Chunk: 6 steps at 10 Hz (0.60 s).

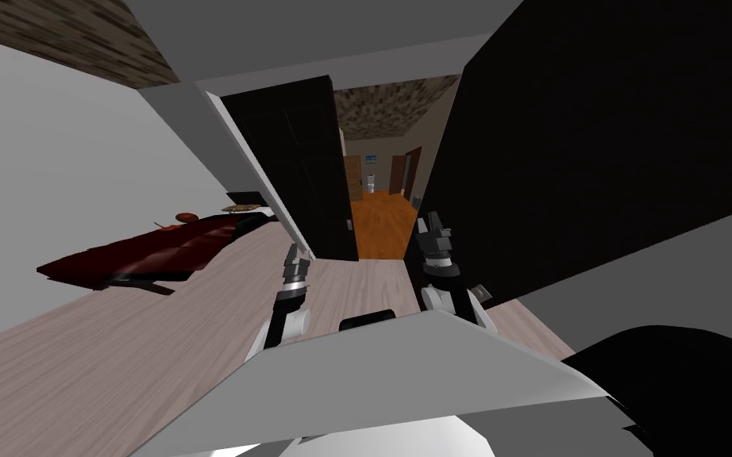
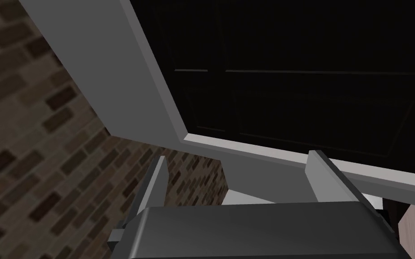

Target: Pull the door open

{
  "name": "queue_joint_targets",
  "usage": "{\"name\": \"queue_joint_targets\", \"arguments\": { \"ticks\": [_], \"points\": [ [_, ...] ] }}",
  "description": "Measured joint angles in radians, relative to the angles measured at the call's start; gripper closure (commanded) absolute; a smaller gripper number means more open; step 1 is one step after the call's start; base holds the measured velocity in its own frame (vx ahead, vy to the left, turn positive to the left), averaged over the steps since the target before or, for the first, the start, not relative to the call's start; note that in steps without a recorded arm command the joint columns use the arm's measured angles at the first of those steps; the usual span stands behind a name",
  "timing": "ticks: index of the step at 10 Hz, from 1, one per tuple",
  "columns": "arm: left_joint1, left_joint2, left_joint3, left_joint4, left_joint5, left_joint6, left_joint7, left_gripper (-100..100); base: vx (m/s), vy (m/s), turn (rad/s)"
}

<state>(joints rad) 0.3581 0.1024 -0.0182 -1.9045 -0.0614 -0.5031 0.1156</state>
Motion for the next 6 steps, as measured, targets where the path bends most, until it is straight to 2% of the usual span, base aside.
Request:
{"name": "queue_joint_targets", "arguments": {
  "ticks": [2,6],
  "points": [
    [-0.007,0.004,-0.003,0.043,0.003,-0.015,0.001,-100,0.104,-0.023,-0.062],
    [-0.035,0.027,0.004,0.14,0.016,-0.044,0.016,-100,0.1,-0.026,-0.064]
  ]
}}
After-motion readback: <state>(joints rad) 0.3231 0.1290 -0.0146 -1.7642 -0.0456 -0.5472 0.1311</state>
